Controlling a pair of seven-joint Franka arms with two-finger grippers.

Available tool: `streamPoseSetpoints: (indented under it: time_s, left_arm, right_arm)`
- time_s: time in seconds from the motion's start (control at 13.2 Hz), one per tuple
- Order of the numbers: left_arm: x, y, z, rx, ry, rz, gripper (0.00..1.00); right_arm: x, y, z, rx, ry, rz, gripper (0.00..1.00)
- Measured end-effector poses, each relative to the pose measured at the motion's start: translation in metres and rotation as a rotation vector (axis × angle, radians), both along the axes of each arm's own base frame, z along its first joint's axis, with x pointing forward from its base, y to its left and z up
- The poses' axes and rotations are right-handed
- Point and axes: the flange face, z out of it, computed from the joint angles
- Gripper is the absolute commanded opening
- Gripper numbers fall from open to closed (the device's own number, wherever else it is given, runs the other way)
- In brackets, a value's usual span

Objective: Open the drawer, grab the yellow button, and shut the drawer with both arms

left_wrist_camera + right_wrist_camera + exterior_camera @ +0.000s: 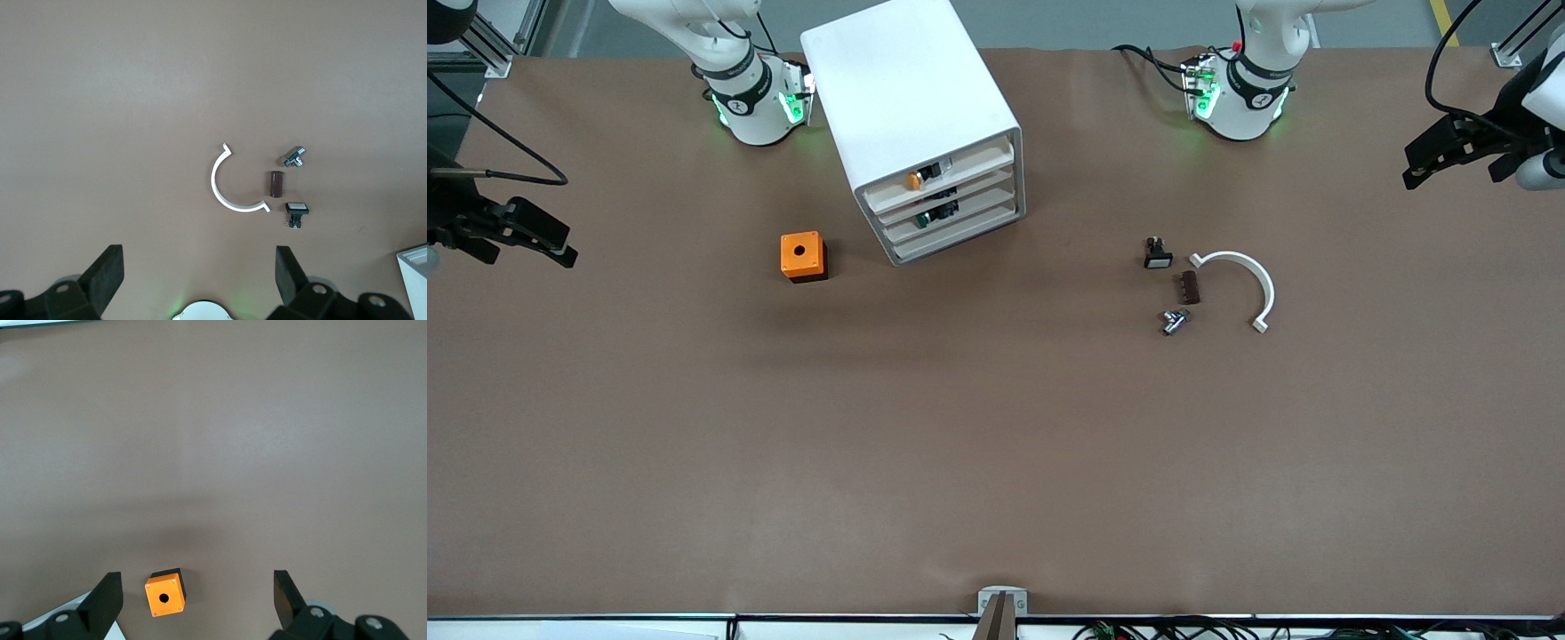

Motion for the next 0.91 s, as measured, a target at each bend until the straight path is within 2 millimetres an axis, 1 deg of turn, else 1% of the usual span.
streamPoseSetpoints:
  time_s: [0.38, 0.53, 0.61, 0.68, 0.91]
  left_arm:
    - [0.003, 0.001, -0.004, -0.001, 0.008, 0.001, 1.00]
    - [0.013, 0.001, -0.009, -0.005, 0.014, 0.001, 1.00]
    - [0.021, 0.002, -0.016, -0.008, 0.026, 0.000, 1.00]
    - [0.030, 0.002, -0.027, -0.011, 0.046, 0.000, 1.00]
    - [0.058, -0.003, -0.075, -0.019, 0.122, -0.009, 1.00]
  right_arm:
    - [0.000, 0.000, 0.000, 0.000, 0.000, 0.000, 1.00]
    - [0.000, 0.000, 0.000, 0.000, 0.000, 0.001, 1.00]
    - [0.000, 0.000, 0.000, 0.000, 0.000, 0.000, 1.00]
    - [0.000, 0.000, 0.000, 0.000, 0.000, 0.000, 1.00]
    - [0.000, 0.000, -0.001, 0.000, 0.001, 0.000, 1.00]
